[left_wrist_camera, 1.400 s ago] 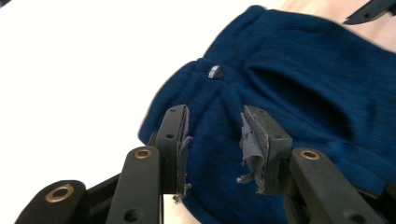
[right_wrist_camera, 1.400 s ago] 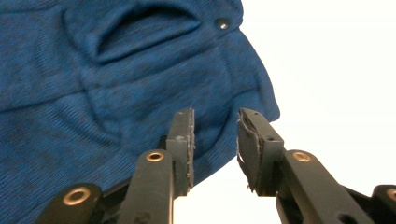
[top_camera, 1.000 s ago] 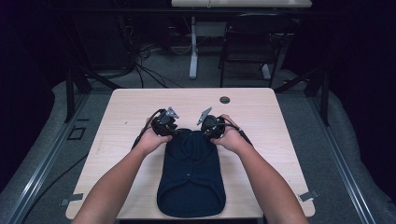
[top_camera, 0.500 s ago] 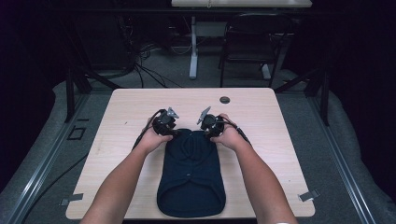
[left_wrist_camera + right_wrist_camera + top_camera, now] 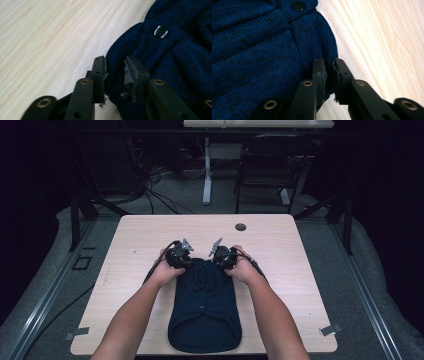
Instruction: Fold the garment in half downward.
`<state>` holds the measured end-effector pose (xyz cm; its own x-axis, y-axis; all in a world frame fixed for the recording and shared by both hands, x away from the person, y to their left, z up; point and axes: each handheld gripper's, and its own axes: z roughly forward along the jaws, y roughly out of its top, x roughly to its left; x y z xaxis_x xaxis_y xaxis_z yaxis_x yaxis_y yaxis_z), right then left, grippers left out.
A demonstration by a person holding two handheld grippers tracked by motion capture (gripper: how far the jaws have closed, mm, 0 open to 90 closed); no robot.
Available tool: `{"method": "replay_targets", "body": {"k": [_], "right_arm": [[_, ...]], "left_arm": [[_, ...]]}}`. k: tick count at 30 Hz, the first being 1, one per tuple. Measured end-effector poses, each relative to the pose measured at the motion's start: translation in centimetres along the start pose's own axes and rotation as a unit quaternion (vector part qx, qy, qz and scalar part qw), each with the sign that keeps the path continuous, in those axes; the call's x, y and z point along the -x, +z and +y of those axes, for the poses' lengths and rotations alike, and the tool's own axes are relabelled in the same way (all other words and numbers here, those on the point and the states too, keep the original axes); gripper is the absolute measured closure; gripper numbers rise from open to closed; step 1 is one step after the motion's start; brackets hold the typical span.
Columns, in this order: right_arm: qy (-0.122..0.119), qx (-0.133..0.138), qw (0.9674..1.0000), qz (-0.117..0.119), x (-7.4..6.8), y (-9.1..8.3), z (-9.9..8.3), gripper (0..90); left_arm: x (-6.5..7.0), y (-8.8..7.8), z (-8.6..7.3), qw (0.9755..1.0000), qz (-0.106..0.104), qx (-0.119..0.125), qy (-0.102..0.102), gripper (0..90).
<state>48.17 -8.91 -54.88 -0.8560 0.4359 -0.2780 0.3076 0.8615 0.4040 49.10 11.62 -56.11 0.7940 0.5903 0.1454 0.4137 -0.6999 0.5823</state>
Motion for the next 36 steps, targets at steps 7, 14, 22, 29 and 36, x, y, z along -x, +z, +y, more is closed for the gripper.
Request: {"method": "replay_targets", "body": {"k": [7,14,22,29,36], "right_arm": [[-0.003,0.007,1.0000,0.002,0.0,-0.6,-0.4,84.2],[-0.005,0.018,0.9998,0.000,0.0,-1.3,-0.7,84.8],[-0.007,0.040,0.9991,-0.010,-0.1,-3.0,-0.5,84.8],[-0.007,0.058,0.9981,-0.021,-0.1,-4.9,-0.2,84.9],[-0.022,0.068,0.9965,-0.042,0.3,-7.2,0.9,85.0]], "left_arm": [[0.0,-0.2,0.0,1.0000,-0.004,-0.001,-0.006,79.0],[0.3,-1.0,0.3,1.0000,0.001,0.002,0.002,80.4],[0.2,-3.1,0.7,0.9997,0.006,0.023,0.005,80.7],[0.2,-5.4,1.7,0.9987,0.017,0.046,0.012,80.9],[-0.1,-7.2,2.6,0.9977,0.031,0.058,0.019,80.9]]}}
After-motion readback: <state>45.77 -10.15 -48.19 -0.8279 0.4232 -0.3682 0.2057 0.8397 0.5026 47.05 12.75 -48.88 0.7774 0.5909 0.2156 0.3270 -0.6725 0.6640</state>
